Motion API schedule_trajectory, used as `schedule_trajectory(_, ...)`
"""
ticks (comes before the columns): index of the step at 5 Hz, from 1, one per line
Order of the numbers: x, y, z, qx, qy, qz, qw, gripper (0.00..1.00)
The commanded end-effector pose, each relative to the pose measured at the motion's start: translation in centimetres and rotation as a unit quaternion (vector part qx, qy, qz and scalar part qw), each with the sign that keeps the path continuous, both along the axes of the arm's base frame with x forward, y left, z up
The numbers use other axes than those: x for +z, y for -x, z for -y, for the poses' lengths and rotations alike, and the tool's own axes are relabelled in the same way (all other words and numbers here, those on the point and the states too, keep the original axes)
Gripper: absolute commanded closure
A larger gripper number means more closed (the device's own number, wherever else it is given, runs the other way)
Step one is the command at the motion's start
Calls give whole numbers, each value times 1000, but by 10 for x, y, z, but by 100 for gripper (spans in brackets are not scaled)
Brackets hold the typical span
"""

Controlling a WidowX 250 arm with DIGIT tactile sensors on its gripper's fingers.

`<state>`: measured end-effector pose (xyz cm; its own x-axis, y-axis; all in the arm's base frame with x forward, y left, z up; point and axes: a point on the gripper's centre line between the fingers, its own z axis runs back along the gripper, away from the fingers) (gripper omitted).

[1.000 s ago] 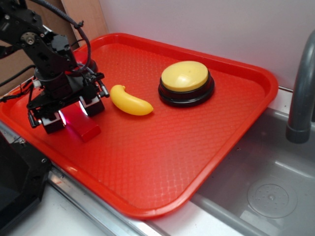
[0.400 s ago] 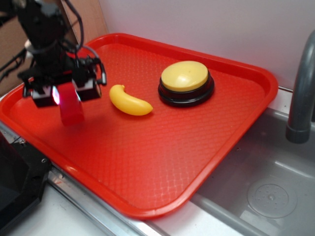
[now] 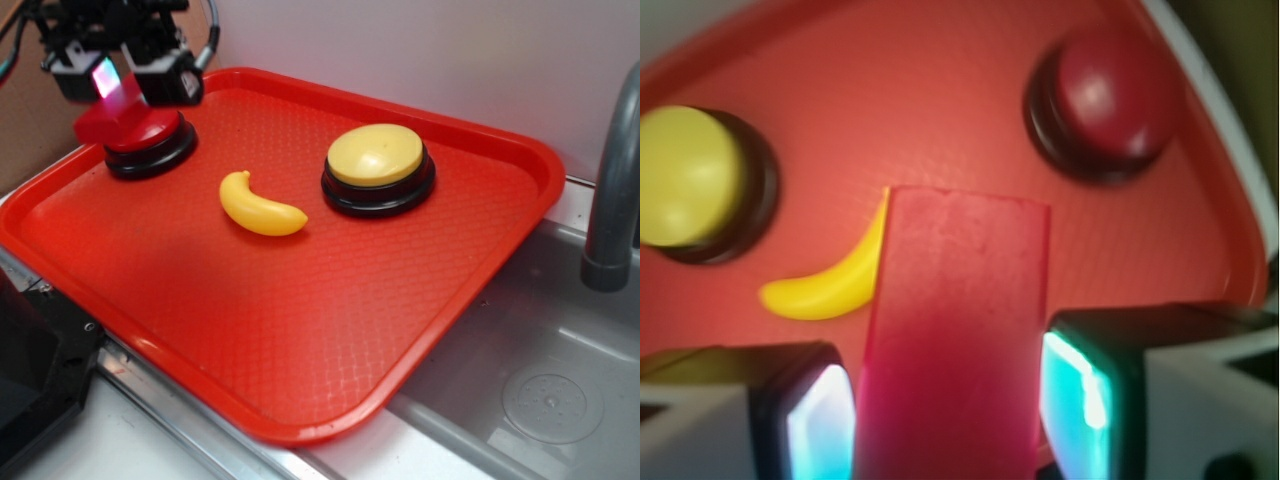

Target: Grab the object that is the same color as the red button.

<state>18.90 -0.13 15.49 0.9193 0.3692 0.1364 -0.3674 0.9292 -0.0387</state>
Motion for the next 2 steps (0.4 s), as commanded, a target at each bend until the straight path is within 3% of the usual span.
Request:
schedule_trajectory(1,58,-17,24,-147,16,42,988,100)
schedule_trajectory(2,43,-18,23,-179,1,57,982,100)
